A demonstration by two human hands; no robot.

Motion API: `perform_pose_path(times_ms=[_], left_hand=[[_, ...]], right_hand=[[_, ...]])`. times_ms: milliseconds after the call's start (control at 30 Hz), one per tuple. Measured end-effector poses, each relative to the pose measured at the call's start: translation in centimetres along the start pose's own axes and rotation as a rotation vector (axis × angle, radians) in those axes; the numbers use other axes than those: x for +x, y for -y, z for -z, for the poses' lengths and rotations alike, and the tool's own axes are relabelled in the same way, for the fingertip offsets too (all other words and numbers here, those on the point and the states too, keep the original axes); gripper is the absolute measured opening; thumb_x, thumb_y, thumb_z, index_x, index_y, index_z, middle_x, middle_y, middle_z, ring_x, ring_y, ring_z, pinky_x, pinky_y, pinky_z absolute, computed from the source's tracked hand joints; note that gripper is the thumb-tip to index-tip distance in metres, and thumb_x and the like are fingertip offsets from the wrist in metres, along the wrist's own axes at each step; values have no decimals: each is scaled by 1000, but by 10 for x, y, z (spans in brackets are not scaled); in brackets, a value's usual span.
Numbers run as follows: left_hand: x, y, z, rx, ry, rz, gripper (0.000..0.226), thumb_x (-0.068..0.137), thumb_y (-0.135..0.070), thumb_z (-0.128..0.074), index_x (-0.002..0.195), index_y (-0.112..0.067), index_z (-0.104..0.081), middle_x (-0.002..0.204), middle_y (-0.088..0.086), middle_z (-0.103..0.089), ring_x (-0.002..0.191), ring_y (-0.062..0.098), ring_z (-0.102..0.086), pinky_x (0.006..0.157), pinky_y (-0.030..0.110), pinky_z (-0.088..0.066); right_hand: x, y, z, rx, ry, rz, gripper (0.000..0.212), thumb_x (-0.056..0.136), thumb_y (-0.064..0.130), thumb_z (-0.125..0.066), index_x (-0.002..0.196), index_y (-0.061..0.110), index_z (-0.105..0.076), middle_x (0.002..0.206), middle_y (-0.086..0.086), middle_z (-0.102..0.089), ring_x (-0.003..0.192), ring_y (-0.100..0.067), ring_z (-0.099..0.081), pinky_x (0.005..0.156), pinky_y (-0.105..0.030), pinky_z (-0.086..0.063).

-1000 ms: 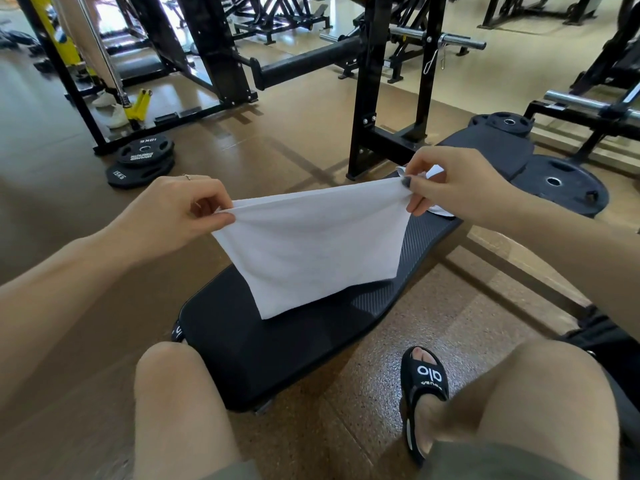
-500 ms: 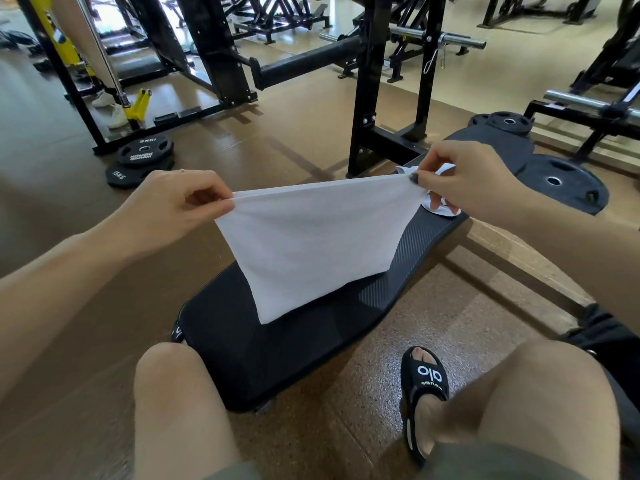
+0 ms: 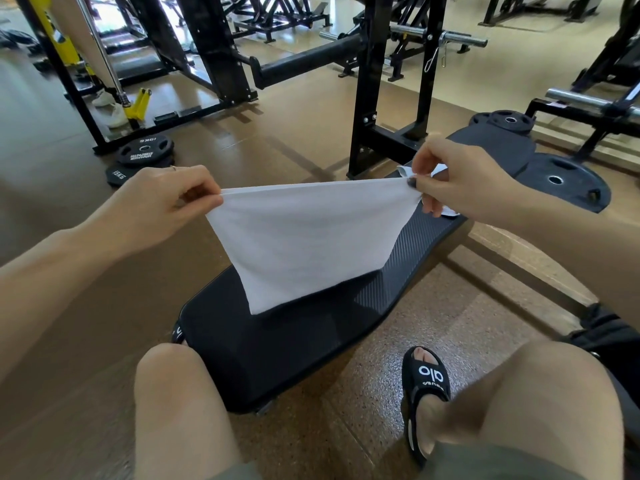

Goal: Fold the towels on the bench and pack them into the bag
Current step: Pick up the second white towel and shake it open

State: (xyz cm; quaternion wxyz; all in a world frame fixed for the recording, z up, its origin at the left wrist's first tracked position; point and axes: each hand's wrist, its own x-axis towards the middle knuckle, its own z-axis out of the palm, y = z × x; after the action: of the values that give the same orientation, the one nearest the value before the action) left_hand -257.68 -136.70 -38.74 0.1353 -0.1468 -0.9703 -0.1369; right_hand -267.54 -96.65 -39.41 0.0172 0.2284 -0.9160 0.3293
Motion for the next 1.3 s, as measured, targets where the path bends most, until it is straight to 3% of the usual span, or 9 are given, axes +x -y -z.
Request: perform_pose_path(times_ms=[67, 200, 433, 633, 833, 1000, 1100, 1167, 1300], left_hand=[[-1, 2, 1, 1, 9, 6, 4, 98, -29, -61, 100, -28, -64, 92, -12, -68, 88, 4, -63, 77, 21, -47], [-4, 6, -2, -23, 7, 23, 15, 98, -34, -59, 112, -33, -62, 98, -13, -67, 92, 8, -64, 81, 31, -50], [-1, 12, -3, 78, 6, -65, 9, 98, -29, -59, 102, -27, -67, 91, -15, -60, 83, 12, -59, 75, 42, -53], [-3, 13, -13, 250, 0, -128, 16, 102, -27, -52, 100, -18, -65, 92, -14, -56, 76, 13, -56, 63, 29, -46], [9, 19, -16, 216, -73, -19, 5, 99, -24, -60, 101, -23, -64, 93, -12, -59, 78, 16, -58, 66, 33, -45], [45, 47, -26, 273, -89, 67, 6, 100, -26, -58, 99, -21, -60, 93, -3, -58, 83, 24, -57, 67, 40, -49], [75, 67, -21, 283, -143, 168, 7, 100, -27, -55, 99, -20, -56, 94, 7, -58, 86, 33, -56, 72, 51, -52], [87, 77, -13, 258, -236, 217, 8, 100, -26, -55, 100, -18, -57, 94, 9, -58, 88, 35, -56, 76, 55, -52], [67, 71, -20, 288, -275, 98, 9, 100, -24, -56, 100, -16, -59, 94, 8, -58, 84, 32, -56, 72, 49, -50]], right_hand=[[-1, -1, 1, 12, 46, 27, 12, 102, 8, -54, 106, 16, -63, 82, 0, -71, 63, -11, -73, 71, -23, -60], [2, -8, -2, -41, 111, 42, 16, 101, 5, -54, 98, 12, -68, 91, -2, -70, 68, -11, -75, 82, -40, -61], [5, -3, -6, -83, -1, 51, 14, 103, 7, -51, 96, 13, -62, 67, -3, -70, 50, -11, -68, 66, -32, -59], [7, 2, -14, 63, -132, 4, 13, 104, 8, -51, 98, 8, -61, 86, -5, -68, 51, -11, -69, 54, -27, -59], [30, -15, -35, 114, -107, -57, 12, 103, 8, -50, 98, 8, -61, 78, -5, -75, 65, -6, -74, 71, -22, -61], [87, -20, -48, 146, -118, -47, 12, 103, 8, -49, 99, 10, -60, 87, -8, -75, 74, -6, -75, 69, -19, -60], [126, -14, -53, 189, -143, -6, 12, 103, 9, -48, 97, 14, -56, 95, -11, -71, 86, -15, -74, 85, -39, -62], [142, -10, -55, 222, -203, 9, 10, 103, 10, -47, 97, 13, -54, 100, -12, -68, 90, -17, -73, 88, -38, -60], [134, -18, -65, 241, -308, 55, 7, 101, 13, -49, 99, 14, -56, 103, -13, -68, 92, -18, -72, 83, -32, -59]])
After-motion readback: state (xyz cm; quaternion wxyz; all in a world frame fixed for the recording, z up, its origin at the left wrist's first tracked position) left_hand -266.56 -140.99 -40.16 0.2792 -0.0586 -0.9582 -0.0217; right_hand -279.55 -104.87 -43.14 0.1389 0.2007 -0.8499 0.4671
